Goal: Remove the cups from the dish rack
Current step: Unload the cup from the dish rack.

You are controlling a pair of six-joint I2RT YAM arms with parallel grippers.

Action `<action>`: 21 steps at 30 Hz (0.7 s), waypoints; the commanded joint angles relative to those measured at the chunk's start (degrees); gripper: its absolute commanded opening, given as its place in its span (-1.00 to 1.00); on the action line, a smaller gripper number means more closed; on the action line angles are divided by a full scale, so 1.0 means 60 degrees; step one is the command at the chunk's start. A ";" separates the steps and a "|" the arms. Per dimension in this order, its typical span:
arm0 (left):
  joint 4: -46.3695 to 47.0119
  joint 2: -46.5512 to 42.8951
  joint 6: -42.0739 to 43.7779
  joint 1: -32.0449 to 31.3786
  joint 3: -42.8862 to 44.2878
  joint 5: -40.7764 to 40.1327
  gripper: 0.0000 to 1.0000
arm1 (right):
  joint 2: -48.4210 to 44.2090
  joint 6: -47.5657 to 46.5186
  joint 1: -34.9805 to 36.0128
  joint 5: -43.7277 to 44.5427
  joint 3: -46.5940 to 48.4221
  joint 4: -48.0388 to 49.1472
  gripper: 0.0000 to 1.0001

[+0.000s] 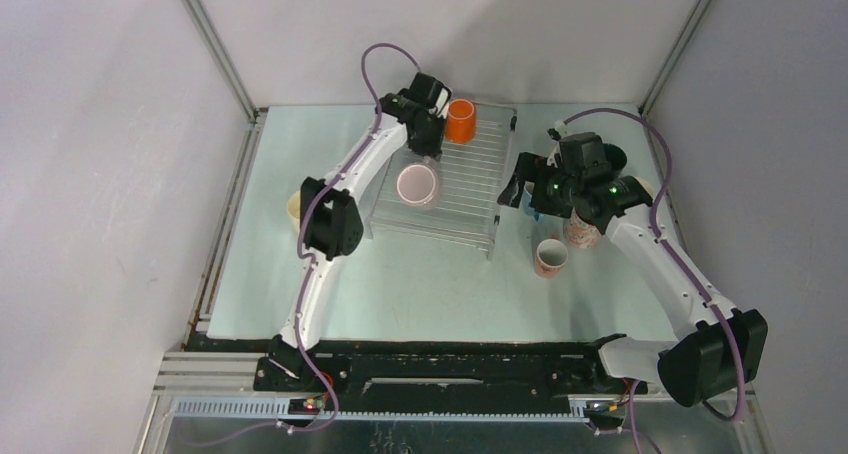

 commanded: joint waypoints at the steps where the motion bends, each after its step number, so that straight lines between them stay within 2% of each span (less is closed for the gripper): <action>1: 0.0423 -0.1330 -0.0282 0.0070 0.0425 0.0615 -1.00 | 0.0042 0.0311 -0.0047 -0.0388 -0.0025 0.0600 0.97; 11: 0.0489 -0.1677 -0.0326 0.0057 0.0142 0.0722 -1.00 | 0.0425 0.0347 0.0068 -0.0480 -0.0027 0.1028 0.97; 21: 0.0084 -0.2207 -0.0058 -0.0139 -0.0622 -0.0328 -1.00 | 0.0489 0.0319 0.0491 -0.0029 -0.0027 0.1128 0.97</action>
